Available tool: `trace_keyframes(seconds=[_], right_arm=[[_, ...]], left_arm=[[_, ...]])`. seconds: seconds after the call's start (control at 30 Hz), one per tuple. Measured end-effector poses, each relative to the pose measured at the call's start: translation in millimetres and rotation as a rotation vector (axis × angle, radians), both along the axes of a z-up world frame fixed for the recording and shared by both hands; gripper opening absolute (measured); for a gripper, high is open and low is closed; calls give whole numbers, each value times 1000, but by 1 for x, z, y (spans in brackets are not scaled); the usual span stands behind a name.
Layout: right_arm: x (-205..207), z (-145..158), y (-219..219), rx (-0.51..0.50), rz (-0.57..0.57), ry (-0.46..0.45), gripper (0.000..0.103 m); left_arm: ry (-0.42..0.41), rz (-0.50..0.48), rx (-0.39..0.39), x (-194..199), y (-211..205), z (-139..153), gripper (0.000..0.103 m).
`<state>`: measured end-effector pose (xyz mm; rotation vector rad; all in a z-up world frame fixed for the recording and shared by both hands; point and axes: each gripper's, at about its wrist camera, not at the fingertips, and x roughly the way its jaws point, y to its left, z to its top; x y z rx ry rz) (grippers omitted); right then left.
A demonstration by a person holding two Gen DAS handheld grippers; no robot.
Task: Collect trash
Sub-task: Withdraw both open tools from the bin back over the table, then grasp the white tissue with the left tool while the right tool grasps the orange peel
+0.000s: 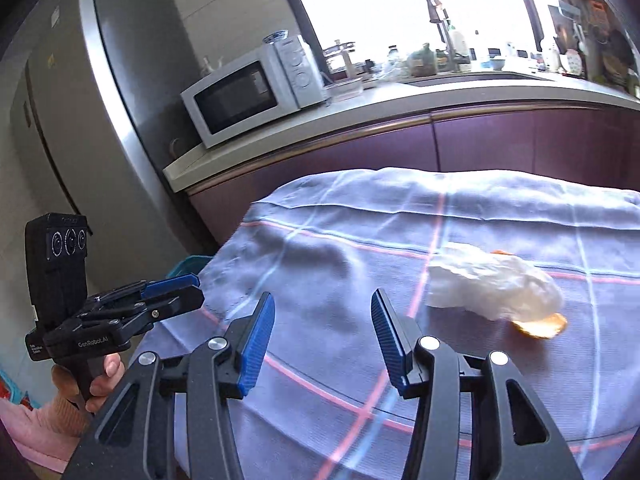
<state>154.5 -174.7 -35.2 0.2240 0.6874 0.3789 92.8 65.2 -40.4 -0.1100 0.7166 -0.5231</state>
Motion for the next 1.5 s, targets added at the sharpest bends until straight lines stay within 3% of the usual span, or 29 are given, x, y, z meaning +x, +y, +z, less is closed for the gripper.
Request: trace_keyframes(seconds=[0.2,0.47,0.93,1.0,1.17,1.23,1.5], right_arm=[[2,-5,-47,25,-116,-4,48],[-2,-12,-87,62,-189,0,48],[-4,-28,-119,115,-227,26,48],[-4,-29,-121,121,-228,29,48],[-3,-31,-123,127,-224,34,48],[-3,-33,-123,126,-221,38,48],[4,-36,-128,127,-239,56,48]], left_arm=[[20,-100,34,16,-56,-4,51],[46,-195,85,45,-127,-11,54],[127,-222,163,94,-195,-36,57],[133,-227,164,95,-199,-37,54],[170,-251,139,98,-201,-43,17],[173,-253,129,97,-198,-43,7],[138,-256,83,83,-179,-29,1]])
